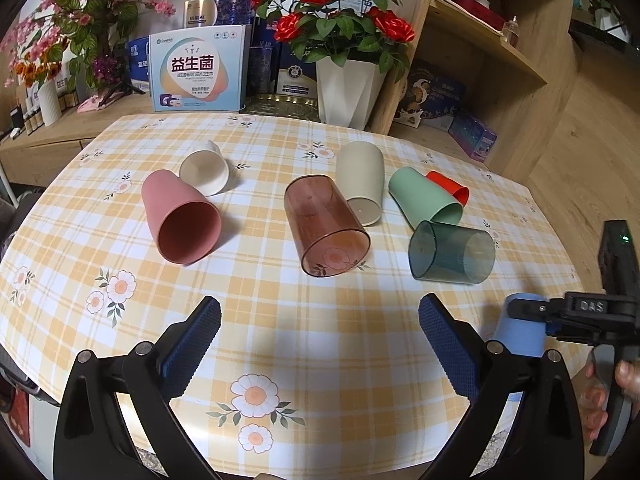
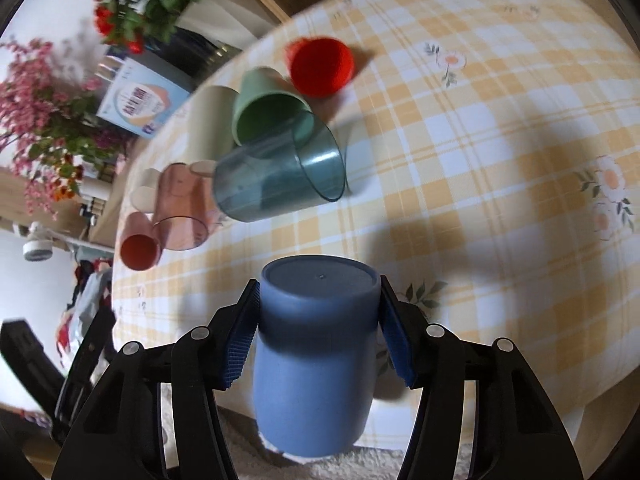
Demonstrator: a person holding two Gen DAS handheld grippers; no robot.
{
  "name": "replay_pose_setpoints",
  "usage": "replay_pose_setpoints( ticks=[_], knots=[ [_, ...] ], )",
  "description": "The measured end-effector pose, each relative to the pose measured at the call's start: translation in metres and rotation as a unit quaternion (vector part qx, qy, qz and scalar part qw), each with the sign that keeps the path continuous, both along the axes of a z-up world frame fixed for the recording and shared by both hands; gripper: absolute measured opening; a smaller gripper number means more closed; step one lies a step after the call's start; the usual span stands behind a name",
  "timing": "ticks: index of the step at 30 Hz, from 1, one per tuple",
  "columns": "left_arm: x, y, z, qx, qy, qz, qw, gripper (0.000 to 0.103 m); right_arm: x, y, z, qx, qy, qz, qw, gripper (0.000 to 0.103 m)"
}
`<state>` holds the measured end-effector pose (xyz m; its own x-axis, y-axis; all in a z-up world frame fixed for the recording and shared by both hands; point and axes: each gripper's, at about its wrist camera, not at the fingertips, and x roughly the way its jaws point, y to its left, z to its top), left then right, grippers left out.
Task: Flip cup upside down
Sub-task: 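Rotate the blue cup rim-down with the right gripper and lower it onto the table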
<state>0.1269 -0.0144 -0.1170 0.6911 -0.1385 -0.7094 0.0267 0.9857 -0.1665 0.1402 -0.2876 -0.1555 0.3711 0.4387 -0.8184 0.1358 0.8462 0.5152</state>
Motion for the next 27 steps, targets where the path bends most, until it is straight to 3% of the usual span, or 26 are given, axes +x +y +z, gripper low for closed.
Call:
replay_pose_setpoints(
  ticks=[9,15,23,24,25,27],
  knots=[
    [-0.004,-0.014,0.0,0.004,-0.001,-0.018,0.9998,0.097,-0.04,-0.01,0.026,-0.022,-0.077,0.001,0.997,0.055],
    [-0.005,-0.017,0.002,0.005,-0.006,-0.02,0.9998,0.097,-0.034,-0.027,0.042,-0.052,-0.102,-0.014,0.993,0.054],
    [-0.005,-0.011,0.002,-0.001,-0.007,-0.01,0.9999,0.097,-0.004,-0.064,0.068,-0.164,-0.12,-0.04,0.978,0.052],
    [-0.004,-0.01,0.002,-0.002,-0.006,-0.009,0.9999,0.097,0.001,-0.069,0.068,-0.171,-0.116,-0.041,0.978,0.05],
    [-0.004,-0.009,0.002,-0.002,-0.006,-0.009,0.9999,0.097,0.001,-0.071,0.067,-0.174,-0.115,-0.04,0.977,0.037],
    [-0.004,-0.009,0.001,-0.004,-0.004,-0.009,0.9999,0.097,0.005,-0.073,0.065,-0.181,-0.109,-0.037,0.977,0.033]
  ],
)
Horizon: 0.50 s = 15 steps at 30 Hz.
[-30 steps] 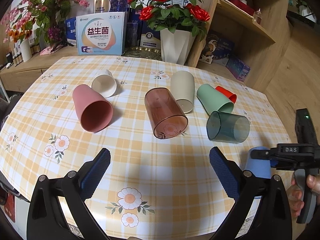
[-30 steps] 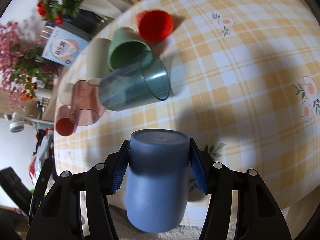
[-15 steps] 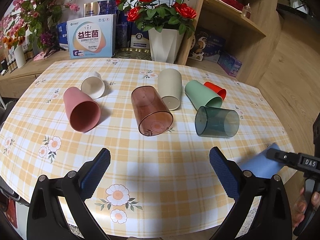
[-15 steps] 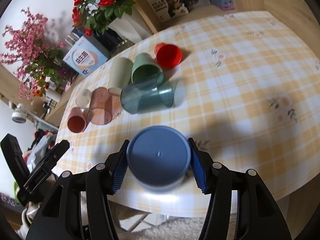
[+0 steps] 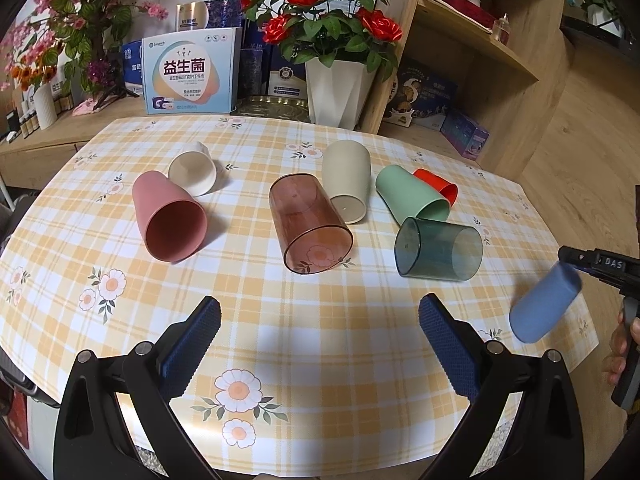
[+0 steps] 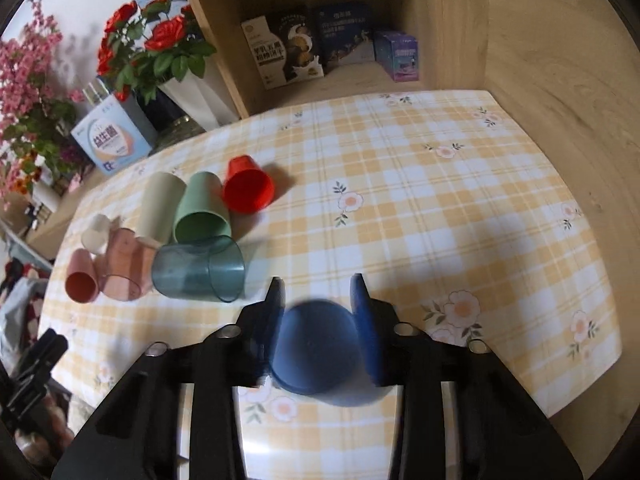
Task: Flip cup upside down
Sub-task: 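Rotate the blue cup rim-down with the right gripper and lower it onto the table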
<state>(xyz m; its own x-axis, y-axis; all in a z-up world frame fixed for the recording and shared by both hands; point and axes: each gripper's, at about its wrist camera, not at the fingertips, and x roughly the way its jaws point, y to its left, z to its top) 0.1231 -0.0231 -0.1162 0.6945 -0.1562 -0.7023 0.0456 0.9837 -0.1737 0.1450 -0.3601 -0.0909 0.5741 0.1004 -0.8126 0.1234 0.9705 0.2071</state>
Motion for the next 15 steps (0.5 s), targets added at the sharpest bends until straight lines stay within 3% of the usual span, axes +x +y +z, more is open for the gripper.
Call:
replay_pose_setpoints(
  ticks=[15],
  knots=[
    [0.0019,0.0026,0.0027,-0.002,0.0,0.003,1.0,0.097,-0.0025,0.0049,-0.009,0.002,0.013,-0.002,1.0,0.033]
  ],
)
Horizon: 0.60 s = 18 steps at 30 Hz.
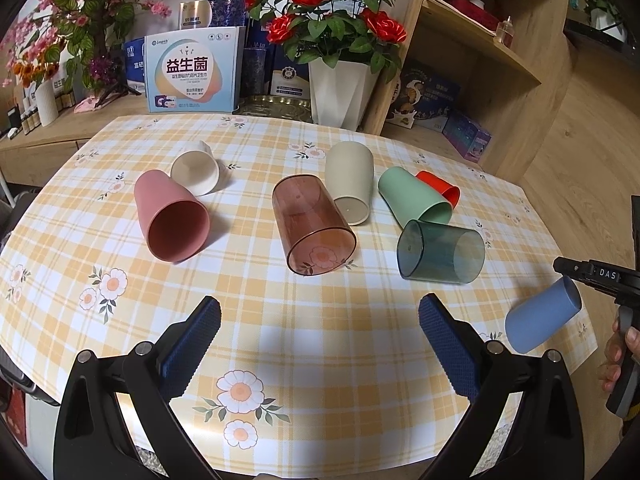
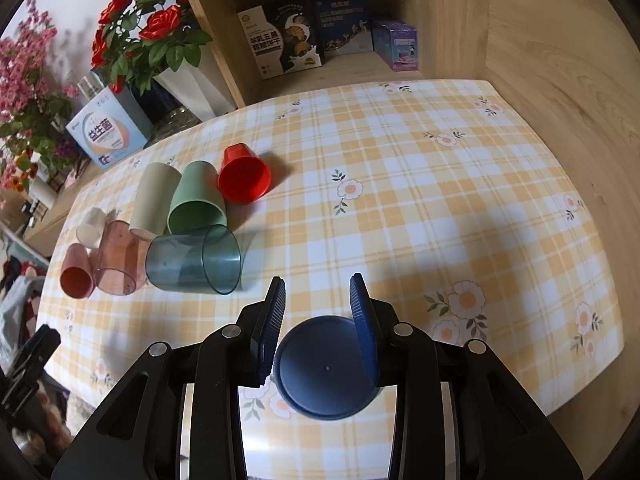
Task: Flip cup upside down
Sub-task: 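Rotate the blue cup rim-down with the right gripper and lower it onto the table, then open the right gripper and lift it away from the blue cup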
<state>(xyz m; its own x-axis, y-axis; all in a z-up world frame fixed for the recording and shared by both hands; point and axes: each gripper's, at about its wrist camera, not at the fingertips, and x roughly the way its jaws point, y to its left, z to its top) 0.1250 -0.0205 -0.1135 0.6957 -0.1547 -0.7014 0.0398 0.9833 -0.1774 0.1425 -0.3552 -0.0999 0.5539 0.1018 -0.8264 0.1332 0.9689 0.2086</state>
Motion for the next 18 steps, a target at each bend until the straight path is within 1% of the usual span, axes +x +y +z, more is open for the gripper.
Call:
replay_pose_setpoints(
  ticks=[3,4,8,12,14,16,18],
  knots=[
    [-0.001,0.0,0.006,0.007,-0.007,0.0,1.0,0.097,-0.004,0.001,0.005,-0.002,-0.003,0.0,1.0,0.033],
    [-0.002,0.0,0.011,0.012,-0.013,0.0,0.9998,0.097,-0.006,0.001,0.008,-0.001,-0.005,0.0,1.0,0.035],
    [-0.005,0.0,0.029,0.027,-0.035,-0.002,0.999,0.097,-0.014,0.002,0.022,-0.003,-0.016,0.003,1.0,0.035],
    [-0.014,-0.001,0.057,0.041,-0.065,-0.007,0.997,0.097,-0.026,0.008,0.044,-0.008,-0.038,0.012,0.999,0.035],
    [-0.02,-0.002,0.069,0.046,-0.08,-0.013,0.9957,0.097,-0.036,0.013,0.06,-0.014,-0.056,0.017,0.998,0.041],
    [-0.029,-0.004,0.085,0.051,-0.097,-0.018,0.9938,0.097,-0.046,0.018,0.077,-0.022,-0.077,0.02,0.997,0.054],
    [-0.038,-0.005,0.099,0.051,-0.112,-0.023,0.9921,0.097,-0.056,0.023,0.092,-0.029,-0.098,0.025,0.994,0.057]
  ],
)
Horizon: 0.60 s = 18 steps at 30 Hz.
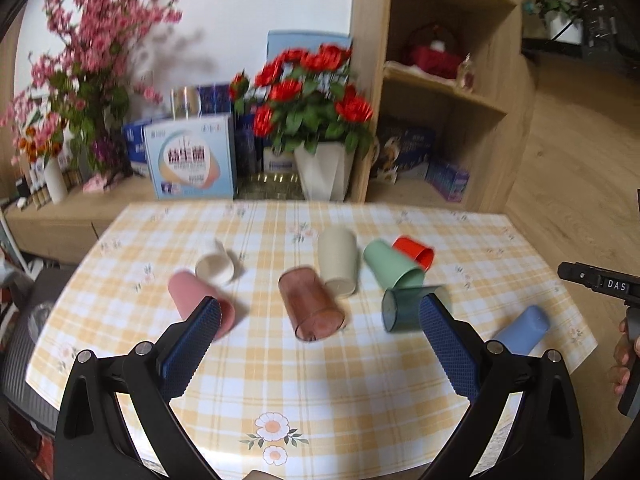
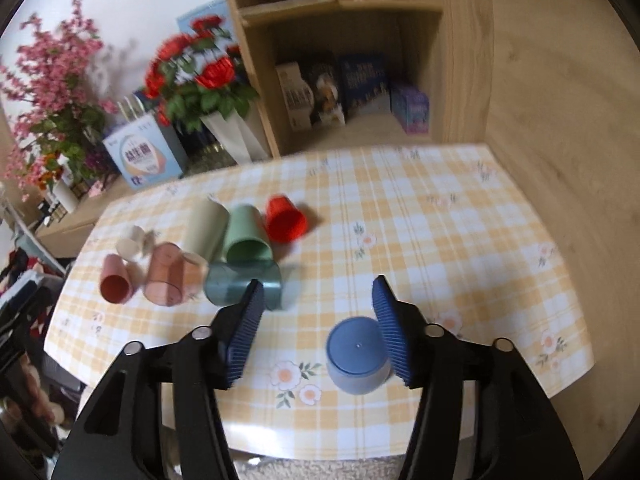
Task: Flip cup upside down
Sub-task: 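Open the right gripper and lift it away from the blue cup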
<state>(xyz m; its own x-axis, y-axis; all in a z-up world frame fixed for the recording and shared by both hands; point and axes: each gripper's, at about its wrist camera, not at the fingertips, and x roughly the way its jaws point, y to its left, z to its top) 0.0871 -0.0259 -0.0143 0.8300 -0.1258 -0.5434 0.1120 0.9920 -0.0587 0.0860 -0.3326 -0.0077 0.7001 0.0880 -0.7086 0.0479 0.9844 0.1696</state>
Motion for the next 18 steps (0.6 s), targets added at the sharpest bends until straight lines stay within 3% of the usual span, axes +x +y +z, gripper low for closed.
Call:
replay_pose_setpoints(
  ticks=[5,7,11,18],
  knots=[
    [-0.027,-0.005,0.037,-0.003,-0.038,-0.015,0.9992,0.097,-0.034,0.014,0.04,-0.018,-0.056,0.002,0.998,0.075],
    [-0.037,-0.007,0.049,0.0,-0.052,-0.016,0.9985,0.097,-0.045,0.021,0.052,-0.028,-0.074,0.0,0.997,0.088],
    [-0.052,-0.013,0.065,0.006,-0.069,-0.019,0.9974,0.097,-0.069,0.029,0.068,-0.032,-0.106,0.002,0.994,0.088],
    [-0.064,-0.011,0.076,-0.014,-0.078,-0.023,0.9966,0.097,-0.086,0.034,0.077,-0.026,-0.118,0.001,0.993,0.088]
  ],
)
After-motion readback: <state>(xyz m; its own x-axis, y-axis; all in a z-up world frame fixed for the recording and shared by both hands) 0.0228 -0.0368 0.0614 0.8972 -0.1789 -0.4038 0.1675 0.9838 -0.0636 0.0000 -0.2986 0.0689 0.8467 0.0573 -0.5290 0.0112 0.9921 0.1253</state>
